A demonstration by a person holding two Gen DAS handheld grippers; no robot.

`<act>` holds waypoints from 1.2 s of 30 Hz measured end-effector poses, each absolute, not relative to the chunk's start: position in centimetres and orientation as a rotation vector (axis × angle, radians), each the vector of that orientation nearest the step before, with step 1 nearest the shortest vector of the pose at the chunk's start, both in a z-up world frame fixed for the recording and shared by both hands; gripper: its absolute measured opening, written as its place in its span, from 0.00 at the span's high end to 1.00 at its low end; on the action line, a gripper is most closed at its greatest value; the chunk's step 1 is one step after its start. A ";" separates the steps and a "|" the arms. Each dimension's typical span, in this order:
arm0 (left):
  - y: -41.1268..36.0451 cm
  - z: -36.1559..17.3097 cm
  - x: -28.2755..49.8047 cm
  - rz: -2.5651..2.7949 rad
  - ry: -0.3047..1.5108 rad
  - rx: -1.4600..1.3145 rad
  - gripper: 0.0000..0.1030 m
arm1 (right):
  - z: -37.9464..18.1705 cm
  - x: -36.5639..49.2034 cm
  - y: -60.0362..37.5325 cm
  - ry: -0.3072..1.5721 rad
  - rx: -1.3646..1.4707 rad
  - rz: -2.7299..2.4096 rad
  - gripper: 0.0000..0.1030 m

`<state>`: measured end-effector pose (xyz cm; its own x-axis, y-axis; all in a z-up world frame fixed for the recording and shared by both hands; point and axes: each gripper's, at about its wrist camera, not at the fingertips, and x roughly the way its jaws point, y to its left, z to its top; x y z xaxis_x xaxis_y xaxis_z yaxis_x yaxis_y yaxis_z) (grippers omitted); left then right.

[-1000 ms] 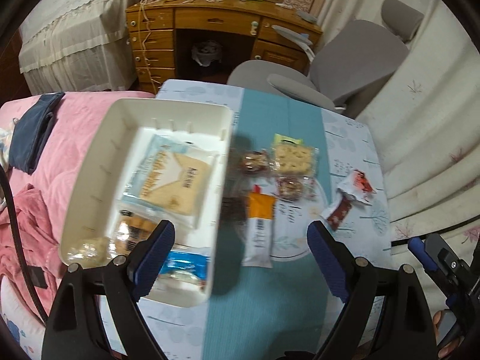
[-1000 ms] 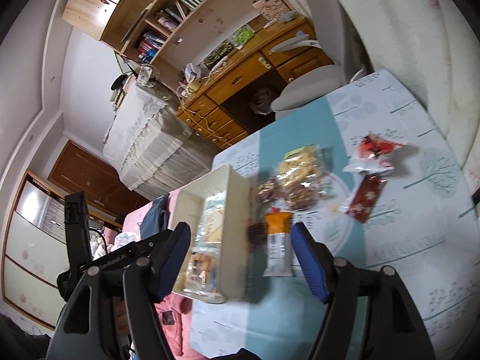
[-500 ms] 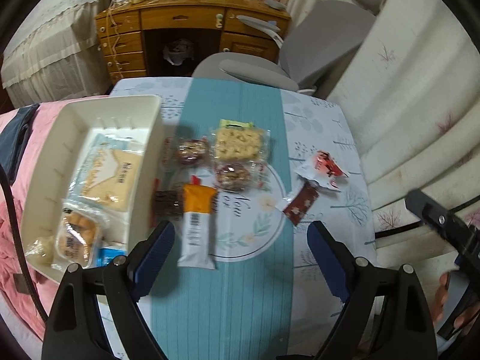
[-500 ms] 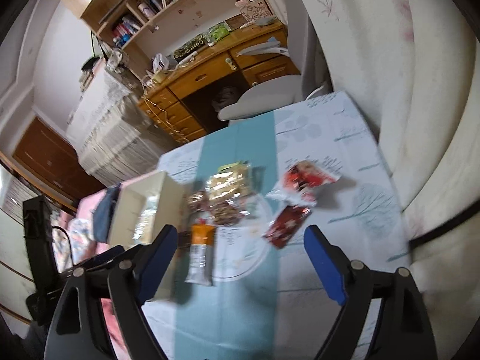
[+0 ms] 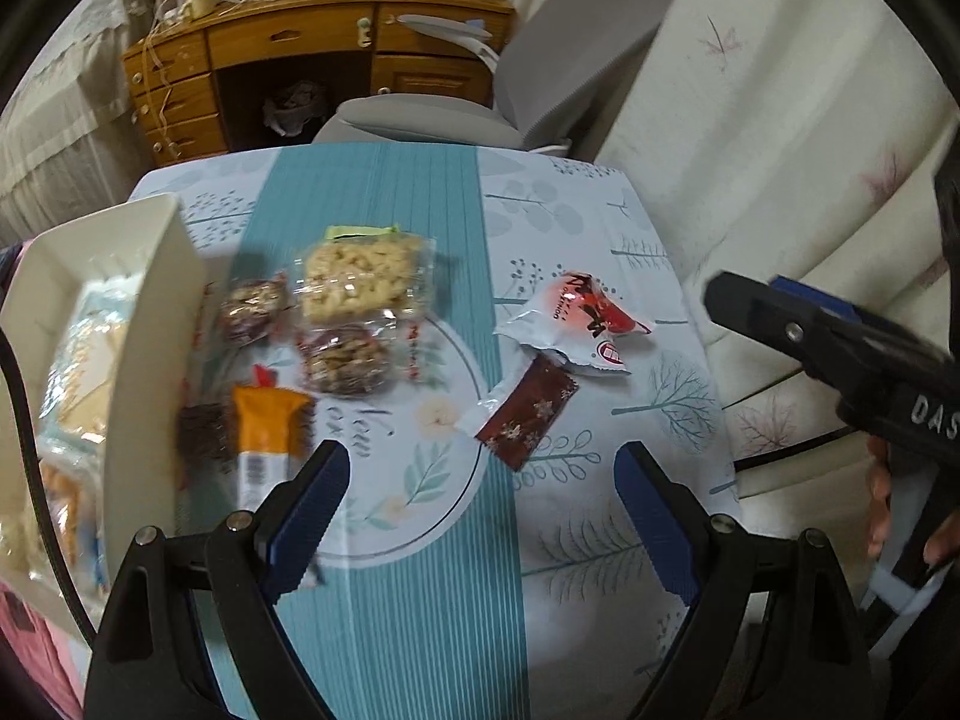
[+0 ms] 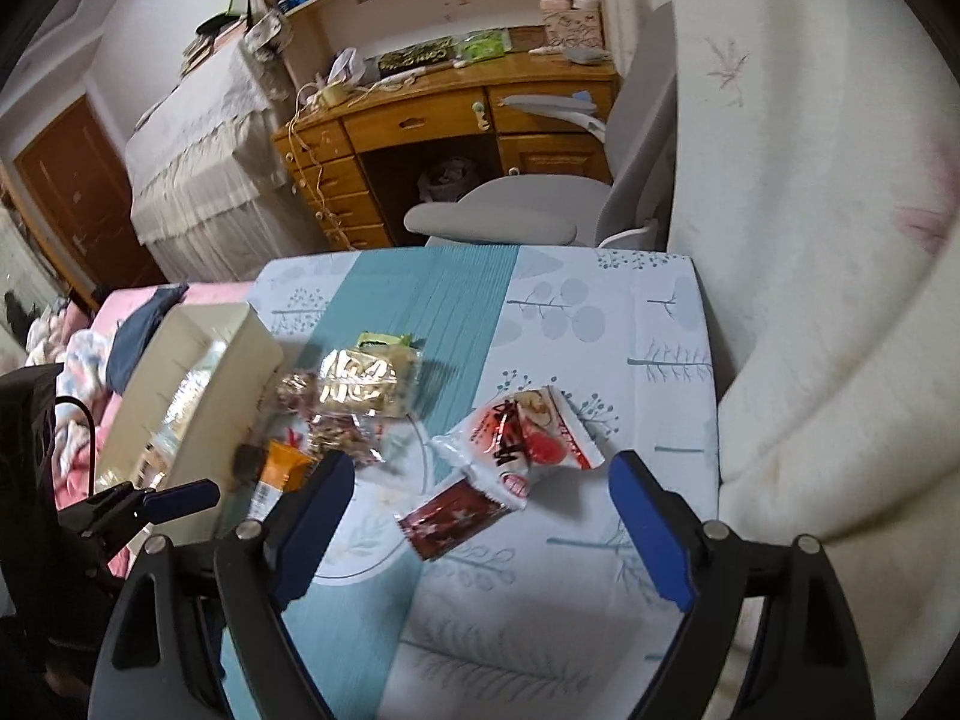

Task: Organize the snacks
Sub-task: 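Move both tools back over the remaining snacks on the runner, then grasp the dark-red candy packet with the left tool while the right tool grasps the red-white DONGZAO packet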

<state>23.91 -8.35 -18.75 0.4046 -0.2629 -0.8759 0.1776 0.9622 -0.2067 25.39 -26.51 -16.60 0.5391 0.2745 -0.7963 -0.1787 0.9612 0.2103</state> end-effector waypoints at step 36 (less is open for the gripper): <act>-16.3 -30.7 30.4 -0.508 1.063 0.276 0.24 | -29.3 31.6 -26.1 0.941 0.009 0.504 0.22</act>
<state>30.45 -16.34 -30.69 0.3866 -0.2632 -0.8839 0.5223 0.8524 -0.0254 31.62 -26.07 -29.33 0.4827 0.4172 -0.7701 -0.4097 0.8847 0.2225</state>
